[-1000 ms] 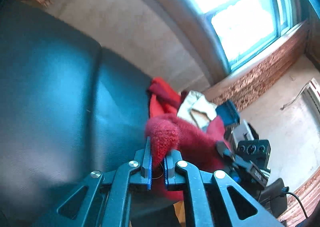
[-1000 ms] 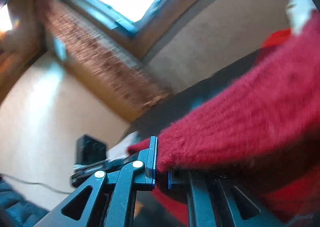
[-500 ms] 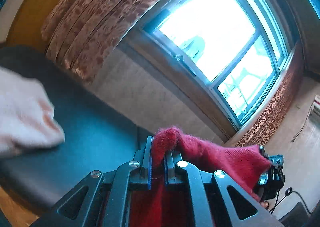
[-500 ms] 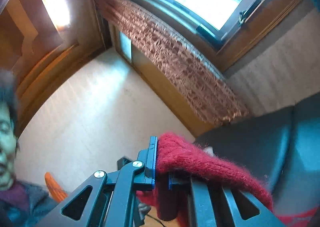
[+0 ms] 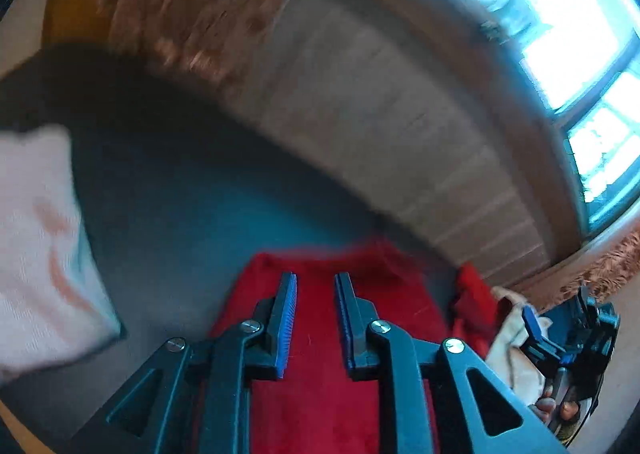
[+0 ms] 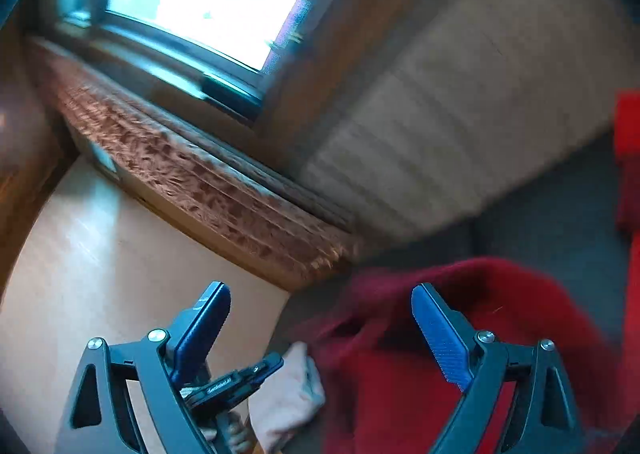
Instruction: Fold clothes
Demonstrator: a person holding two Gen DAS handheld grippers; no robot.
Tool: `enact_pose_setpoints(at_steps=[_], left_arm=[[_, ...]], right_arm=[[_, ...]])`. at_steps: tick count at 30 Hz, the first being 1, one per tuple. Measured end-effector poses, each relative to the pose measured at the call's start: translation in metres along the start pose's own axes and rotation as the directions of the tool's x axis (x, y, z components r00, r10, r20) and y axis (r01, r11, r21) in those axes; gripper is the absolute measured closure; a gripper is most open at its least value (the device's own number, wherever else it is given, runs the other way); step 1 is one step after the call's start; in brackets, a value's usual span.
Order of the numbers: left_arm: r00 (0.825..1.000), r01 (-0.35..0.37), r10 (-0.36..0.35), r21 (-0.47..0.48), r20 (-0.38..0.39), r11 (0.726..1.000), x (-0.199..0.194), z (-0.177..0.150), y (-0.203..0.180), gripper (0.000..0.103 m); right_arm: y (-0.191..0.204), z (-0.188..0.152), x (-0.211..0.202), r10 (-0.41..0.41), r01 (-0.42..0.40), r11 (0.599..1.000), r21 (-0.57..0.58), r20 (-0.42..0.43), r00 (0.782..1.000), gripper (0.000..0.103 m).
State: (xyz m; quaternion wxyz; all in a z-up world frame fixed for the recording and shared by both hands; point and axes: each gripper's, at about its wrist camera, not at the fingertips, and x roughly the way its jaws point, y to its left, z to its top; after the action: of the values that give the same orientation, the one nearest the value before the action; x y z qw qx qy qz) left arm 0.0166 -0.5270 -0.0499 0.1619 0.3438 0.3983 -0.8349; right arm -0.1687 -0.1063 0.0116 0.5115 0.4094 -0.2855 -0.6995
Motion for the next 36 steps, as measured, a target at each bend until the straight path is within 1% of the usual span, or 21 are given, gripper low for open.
enact_pose_setpoints(at_steps=[2, 4, 5, 7, 10, 12, 13, 14, 15, 17, 19, 21, 23, 24, 26, 27, 29, 31, 33, 34, 36], left_arm=[[0.999, 0.014, -0.015, -0.034, -0.039, 0.999, 0.009, -0.022, 0.019, 0.082], [0.997, 0.012, -0.016, -0.043, -0.079, 0.999, 0.011, -0.05, 0.033, 0.082], [0.996, 0.009, -0.011, -0.03, -0.088, 0.999, 0.007, -0.07, 0.037, 0.082], [0.997, 0.02, -0.02, 0.008, -0.078, 1.0, -0.003, -0.101, 0.037, 0.08], [0.993, 0.028, -0.016, 0.101, -0.113, 0.994, 0.0, -0.153, 0.03, 0.078], [0.989, -0.013, 0.032, 0.134, -0.143, 0.991, 0.013, -0.179, 0.03, 0.078], [0.989, -0.027, 0.048, 0.142, -0.143, 0.989, 0.02, -0.183, 0.032, 0.079], [0.993, -0.03, 0.045, 0.132, -0.111, 0.991, 0.022, -0.182, 0.035, 0.08], [0.993, -0.039, 0.052, 0.117, -0.106, 0.992, 0.025, -0.176, 0.038, 0.081], [0.989, -0.082, 0.094, 0.112, -0.111, 0.99, 0.037, -0.16, 0.043, 0.089], [0.987, -0.107, 0.121, 0.133, -0.102, 0.985, 0.051, -0.141, 0.046, 0.089], [0.982, -0.158, 0.175, 0.184, -0.077, 0.97, 0.065, -0.118, 0.046, 0.09], [0.968, -0.228, 0.247, 0.258, -0.043, 0.939, 0.082, -0.095, 0.04, 0.089], [0.964, -0.243, 0.263, 0.28, -0.036, 0.929, 0.092, -0.081, 0.04, 0.089], [0.973, -0.193, 0.218, 0.261, -0.069, 0.946, 0.104, -0.054, 0.046, 0.09], [0.974, -0.183, 0.21, 0.25, -0.082, 0.951, 0.106, -0.044, 0.052, 0.09], [0.966, -0.22, 0.247, 0.265, -0.073, 0.939, 0.103, -0.027, 0.061, 0.093], [0.961, -0.245, 0.27, 0.273, -0.057, 0.93, 0.09, -0.019, 0.076, 0.093], [0.966, -0.228, 0.251, 0.251, -0.065, 0.941, 0.071, -0.015, 0.088, 0.094], [0.973, -0.193, 0.216, 0.239, -0.075, 0.952, 0.06, -0.016, 0.098, 0.094], [0.983, -0.151, 0.171, 0.23, -0.071, 0.961, 0.037, -0.025, 0.113, 0.086]], right_arm=[[-0.02, -0.018, -0.006, -0.027, 0.027, 1.0, -0.009, -0.018, 0.999, 0.007], [-0.04, -0.045, -0.012, -0.037, 0.037, 0.999, -0.009, -0.065, 0.997, 0.007], [-0.048, -0.059, -0.015, -0.046, 0.044, 0.999, -0.017, -0.088, 0.995, 0.007], [-0.058, -0.088, -0.018, -0.076, 0.069, 0.996, -0.06, -0.136, 0.988, 0.006], [-0.066, -0.138, -0.016, -0.142, 0.11, 0.982, -0.151, -0.218, 0.966, 0.004], [-0.072, -0.163, -0.006, -0.223, 0.166, 0.959, -0.228, -0.253, 0.941, 0.003], [-0.073, -0.172, -0.003, -0.258, 0.189, 0.945, -0.266, -0.255, 0.932, 0.003], [-0.073, -0.177, -0.002, -0.288, 0.206, 0.927, -0.314, -0.242, 0.927, 0.0], [-0.069, -0.181, 0.003, -0.317, 0.223, 0.905, -0.362, -0.225, 0.921, 0.0], [-0.067, -0.181, 0.014, -0.352, 0.252, 0.884, -0.393, -0.208, 0.913, 0.0], [-0.068, -0.175, 0.024, -0.37, 0.275, 0.875, -0.398, -0.184, 0.911, 0.0], [-0.07, -0.168, 0.032, -0.382, 0.294, 0.87, -0.397, -0.163, 0.91, 0.0], [-0.078, -0.156, 0.039, -0.378, 0.302, 0.877, -0.373, -0.148, 0.914, 0.0], [-0.081, -0.148, 0.043, -0.38, 0.311, 0.879, -0.361, -0.137, 0.915, 0.0], [-0.085, -0.135, 0.049, -0.388, 0.33, 0.881, -0.34, -0.119, 0.914, 0.0], [-0.087, -0.129, 0.05, -0.394, 0.339, 0.88, -0.332, -0.112, 0.912, 0.0], [-0.088, -0.12, 0.055, -0.409, 0.357, 0.874, -0.33, -0.104, 0.906, 0.0], [-0.087, -0.118, 0.058, -0.41, 0.358, 0.873, -0.33, -0.102, 0.906, 0.0], [-0.087, -0.119, 0.057, -0.403, 0.353, 0.876, -0.329, -0.097, 0.91, 0.0], [-0.087, -0.12, 0.058, -0.4, 0.351, 0.877, -0.327, -0.095, 0.912, 0.0], [-0.087, -0.121, 0.056, -0.393, 0.346, 0.881, -0.323, -0.093, 0.915, 0.0]])
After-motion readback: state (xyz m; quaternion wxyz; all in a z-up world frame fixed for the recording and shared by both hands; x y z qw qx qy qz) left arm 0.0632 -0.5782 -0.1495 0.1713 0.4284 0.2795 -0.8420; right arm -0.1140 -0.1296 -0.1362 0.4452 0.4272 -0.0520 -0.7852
